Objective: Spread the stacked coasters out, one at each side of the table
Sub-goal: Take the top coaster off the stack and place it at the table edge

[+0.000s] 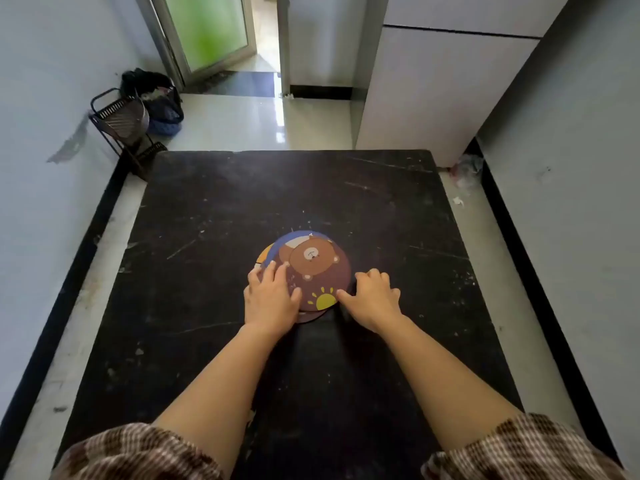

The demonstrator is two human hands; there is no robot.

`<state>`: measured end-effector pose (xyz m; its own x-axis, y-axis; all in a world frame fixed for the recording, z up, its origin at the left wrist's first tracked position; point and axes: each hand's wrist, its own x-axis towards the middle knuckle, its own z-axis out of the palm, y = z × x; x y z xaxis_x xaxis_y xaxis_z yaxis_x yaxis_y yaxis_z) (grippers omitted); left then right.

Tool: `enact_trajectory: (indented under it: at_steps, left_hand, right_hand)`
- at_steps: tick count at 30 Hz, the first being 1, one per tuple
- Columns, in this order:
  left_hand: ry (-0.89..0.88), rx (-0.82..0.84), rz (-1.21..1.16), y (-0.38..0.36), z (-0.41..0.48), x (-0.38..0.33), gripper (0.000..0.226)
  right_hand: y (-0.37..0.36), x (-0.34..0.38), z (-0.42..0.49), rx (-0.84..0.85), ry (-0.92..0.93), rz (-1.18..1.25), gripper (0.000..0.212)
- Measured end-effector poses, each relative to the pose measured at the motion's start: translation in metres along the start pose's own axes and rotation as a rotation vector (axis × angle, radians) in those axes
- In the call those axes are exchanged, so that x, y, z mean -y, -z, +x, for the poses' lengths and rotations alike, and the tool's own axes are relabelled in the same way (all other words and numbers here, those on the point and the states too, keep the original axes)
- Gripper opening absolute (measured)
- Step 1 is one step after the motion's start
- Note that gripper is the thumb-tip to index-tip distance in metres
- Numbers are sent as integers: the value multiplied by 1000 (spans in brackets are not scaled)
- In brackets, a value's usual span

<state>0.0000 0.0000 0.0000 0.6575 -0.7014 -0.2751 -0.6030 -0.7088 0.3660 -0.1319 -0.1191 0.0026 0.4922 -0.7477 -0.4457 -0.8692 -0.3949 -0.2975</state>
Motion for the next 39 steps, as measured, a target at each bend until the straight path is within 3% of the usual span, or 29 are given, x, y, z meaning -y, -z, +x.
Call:
enact_trajectory:
  at_steps: [7, 12, 16, 19, 24, 29, 31, 35, 39]
  left_hand:
    - [51, 24, 34, -23, 16, -2, 67]
    - [83, 24, -35, -25, 17, -6, 64]
    - [95, 105, -20, -22, 18, -6, 67]
    - [104, 165, -56, -11, 16, -5, 69]
    - [55, 97, -263, 9, -4, 2, 66]
    - [3, 29, -375, 23, -40, 10, 72]
    - [-29, 48, -447, 24, -57, 15, 62]
    - [-45, 172, -589, 20, -97, 34, 16]
    - [87, 218, -711, 5, -134, 54, 9]
  right_hand:
    - [-15, 0, 11, -112, -9, 51, 38]
    - [-16, 14, 6, -233, -43, 364, 25]
    - [-12, 27, 2, -136, -52, 586, 26]
    - [-1, 28, 1, -192, -26, 621, 29]
    - [25, 19, -17, -137, -2, 841, 30]
    - [44, 14, -58, 62, 68, 766, 28]
    - [46, 15, -74, 141, 90, 715, 31]
    - [38, 14, -100, 202, 90, 639, 31]
    - [10, 7, -123, 148, 52, 532, 12]
